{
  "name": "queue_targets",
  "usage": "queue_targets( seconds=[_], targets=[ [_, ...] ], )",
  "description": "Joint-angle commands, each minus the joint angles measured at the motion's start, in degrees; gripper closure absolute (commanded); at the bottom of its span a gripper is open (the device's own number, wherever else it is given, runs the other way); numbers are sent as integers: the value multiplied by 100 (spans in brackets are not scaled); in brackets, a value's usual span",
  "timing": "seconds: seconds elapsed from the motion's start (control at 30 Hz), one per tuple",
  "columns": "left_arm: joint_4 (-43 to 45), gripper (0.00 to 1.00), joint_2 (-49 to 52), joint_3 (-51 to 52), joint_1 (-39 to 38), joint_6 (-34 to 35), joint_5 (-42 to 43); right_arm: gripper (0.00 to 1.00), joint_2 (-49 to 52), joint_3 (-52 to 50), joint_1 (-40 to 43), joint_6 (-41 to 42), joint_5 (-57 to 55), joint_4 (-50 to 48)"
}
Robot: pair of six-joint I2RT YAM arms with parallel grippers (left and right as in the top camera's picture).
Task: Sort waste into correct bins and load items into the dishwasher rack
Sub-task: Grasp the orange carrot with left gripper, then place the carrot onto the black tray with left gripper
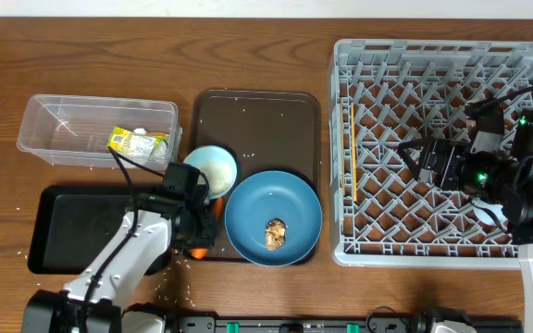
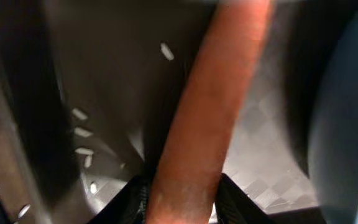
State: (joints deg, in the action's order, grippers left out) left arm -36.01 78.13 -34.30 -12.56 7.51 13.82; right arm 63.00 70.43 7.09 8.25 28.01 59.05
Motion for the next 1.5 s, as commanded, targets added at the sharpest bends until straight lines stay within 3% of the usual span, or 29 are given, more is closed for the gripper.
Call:
queue_targets(
  seconds=[0.0,0.33,0.93,1.2,1.47],
  targets=[
    [-98,67,157,85,-17,46,122,11,2,48,-59,-59,-20,-15],
    [-531,75,-85,-101,-17,48,120,11,2,48,-59,-59,-17,-122],
    [-2035,75,-1296,-1069,0,422,87,11,2,48,-59,-59,-17,-140],
    [-2472,81,-1355,-1137,144,1423,-828,11,2,48,-59,-59,-17,-140],
    [-1838,86,-1635,-1137,1421,2223,-964,11,2,48,-59,-59,-15,-133]
  ],
)
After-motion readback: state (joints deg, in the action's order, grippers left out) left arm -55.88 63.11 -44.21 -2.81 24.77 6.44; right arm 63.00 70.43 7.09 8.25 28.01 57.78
